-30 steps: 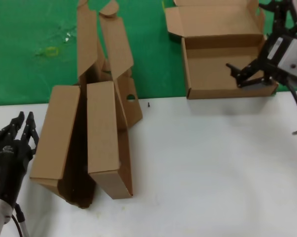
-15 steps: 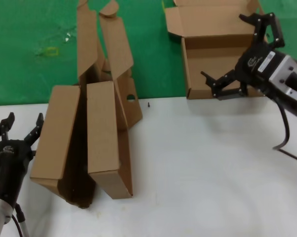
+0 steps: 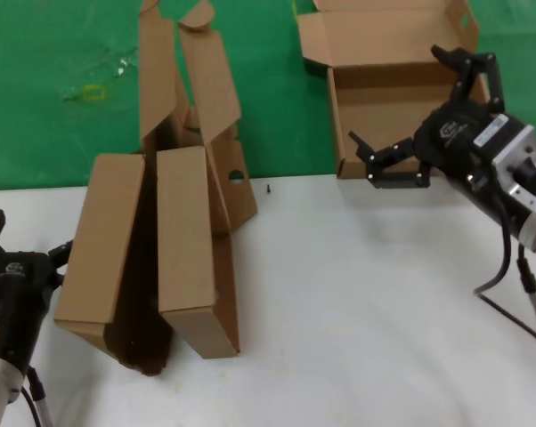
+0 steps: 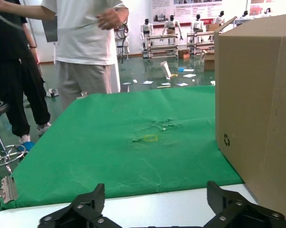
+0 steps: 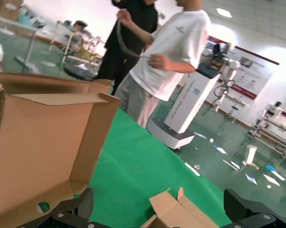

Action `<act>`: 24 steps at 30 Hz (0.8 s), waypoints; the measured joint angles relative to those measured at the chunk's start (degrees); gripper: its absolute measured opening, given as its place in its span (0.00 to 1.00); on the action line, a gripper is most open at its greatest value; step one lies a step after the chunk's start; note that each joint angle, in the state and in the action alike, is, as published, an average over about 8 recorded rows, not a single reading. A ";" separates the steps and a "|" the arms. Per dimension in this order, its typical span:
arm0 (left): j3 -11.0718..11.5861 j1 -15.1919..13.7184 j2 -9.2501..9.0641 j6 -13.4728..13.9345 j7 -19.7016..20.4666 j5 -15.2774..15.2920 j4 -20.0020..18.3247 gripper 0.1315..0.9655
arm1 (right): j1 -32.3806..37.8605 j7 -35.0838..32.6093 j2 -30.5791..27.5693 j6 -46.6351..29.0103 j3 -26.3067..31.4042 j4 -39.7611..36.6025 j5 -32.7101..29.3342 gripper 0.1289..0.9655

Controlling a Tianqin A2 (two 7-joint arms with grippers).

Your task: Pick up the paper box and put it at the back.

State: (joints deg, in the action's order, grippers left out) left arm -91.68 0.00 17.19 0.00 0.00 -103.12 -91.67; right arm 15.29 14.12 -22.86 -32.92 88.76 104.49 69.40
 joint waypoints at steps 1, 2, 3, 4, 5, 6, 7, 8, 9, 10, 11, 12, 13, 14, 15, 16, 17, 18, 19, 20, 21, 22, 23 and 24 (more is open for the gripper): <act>0.00 0.00 0.00 0.00 0.00 0.00 0.00 0.65 | -0.40 -0.37 0.15 0.86 0.08 -0.34 0.88 1.00; 0.00 0.00 0.00 0.00 -0.01 0.00 0.00 0.65 | -0.80 -0.73 0.30 1.69 0.15 -0.66 1.73 1.00; 0.00 0.00 0.00 0.00 -0.01 0.00 0.00 0.65 | -1.20 -1.09 0.45 2.55 0.23 -0.99 2.61 1.00; 0.00 0.00 0.00 0.00 -0.01 0.00 0.00 0.65 | -1.59 -1.46 0.59 3.41 0.30 -1.32 3.50 1.00; 0.00 0.00 0.00 0.00 -0.01 -0.01 0.00 0.68 | -1.99 -1.82 0.74 4.25 0.38 -1.65 4.38 1.00; 0.00 0.00 0.00 0.00 -0.01 -0.01 0.00 0.70 | -2.39 -2.19 0.89 5.10 0.46 -1.99 5.26 1.00; 0.00 0.00 0.00 0.00 -0.01 -0.01 0.00 0.73 | -2.77 -2.55 1.03 5.93 0.53 -2.31 6.11 1.00; 0.00 0.00 0.00 0.00 0.00 -0.01 0.00 0.75 | -3.17 -2.92 1.18 6.80 0.60 -2.65 6.99 1.00; 0.00 0.00 0.00 0.00 0.00 -0.01 0.00 0.78 | -3.57 -3.29 1.33 7.66 0.68 -2.98 7.87 1.00; 0.00 0.00 0.00 0.00 0.00 -0.01 0.00 0.80 | -3.96 -3.65 1.47 8.52 0.75 -3.32 8.76 1.00; 0.00 0.00 0.00 0.00 0.00 -0.01 0.00 0.83 | -4.36 -4.02 1.62 9.38 0.83 -3.66 9.64 1.00; 0.00 0.00 0.00 0.00 0.01 -0.01 0.00 0.85 | -4.76 -4.39 1.77 10.24 0.91 -3.99 10.52 1.00; 0.00 0.00 0.00 0.00 0.01 -0.01 0.00 0.85 | -5.15 -4.76 1.91 11.10 0.98 -4.32 11.38 1.00; 0.00 0.00 0.00 0.00 0.01 -0.01 0.00 0.87 | -5.55 -5.11 2.06 11.93 1.06 -4.65 12.26 1.00; 0.00 0.00 0.00 0.00 0.01 -0.01 0.00 0.88 | -5.95 -5.48 2.21 12.79 1.13 -4.99 13.14 1.00; 0.00 0.00 0.00 0.00 0.01 -0.01 0.00 0.90 | -6.33 -5.84 2.35 13.62 1.21 -5.31 13.99 1.00; 0.00 0.00 0.00 0.00 0.01 -0.01 0.00 0.91 | -6.73 -6.20 2.50 14.48 1.28 -5.65 14.88 1.00; 0.00 0.00 0.00 0.00 0.01 -0.01 0.00 0.93 | -7.13 -6.57 2.65 15.34 1.36 -5.98 15.76 1.00; 0.00 0.00 0.00 0.00 0.01 -0.01 0.00 0.94 | -7.52 -6.92 2.79 16.17 1.43 -6.31 16.61 1.00; 0.00 0.00 0.00 0.00 0.01 -0.01 0.00 0.95 | -7.92 -7.29 2.94 17.03 1.51 -6.64 17.49 1.00; 0.00 0.00 0.00 0.00 0.01 -0.01 0.00 0.97 | -8.32 -7.66 3.09 17.88 1.58 -6.98 18.37 1.00; 0.00 0.00 0.00 0.00 0.01 -0.01 0.00 0.97 | -8.70 -8.03 3.23 18.75 1.66 -7.30 19.22 1.00; 0.00 0.00 0.00 0.00 0.01 -0.01 0.00 0.97 | -9.09 -8.38 3.37 19.58 1.73 -7.62 20.07 1.00; 0.00 0.00 0.00 0.00 0.01 -0.01 0.00 0.98 | -9.49 -8.75 3.52 20.44 1.81 -7.96 20.95 1.00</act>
State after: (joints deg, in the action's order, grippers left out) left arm -91.67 0.00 17.19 0.00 0.01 -103.13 -91.67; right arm 5.80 5.37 -19.34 -12.48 90.57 96.54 90.35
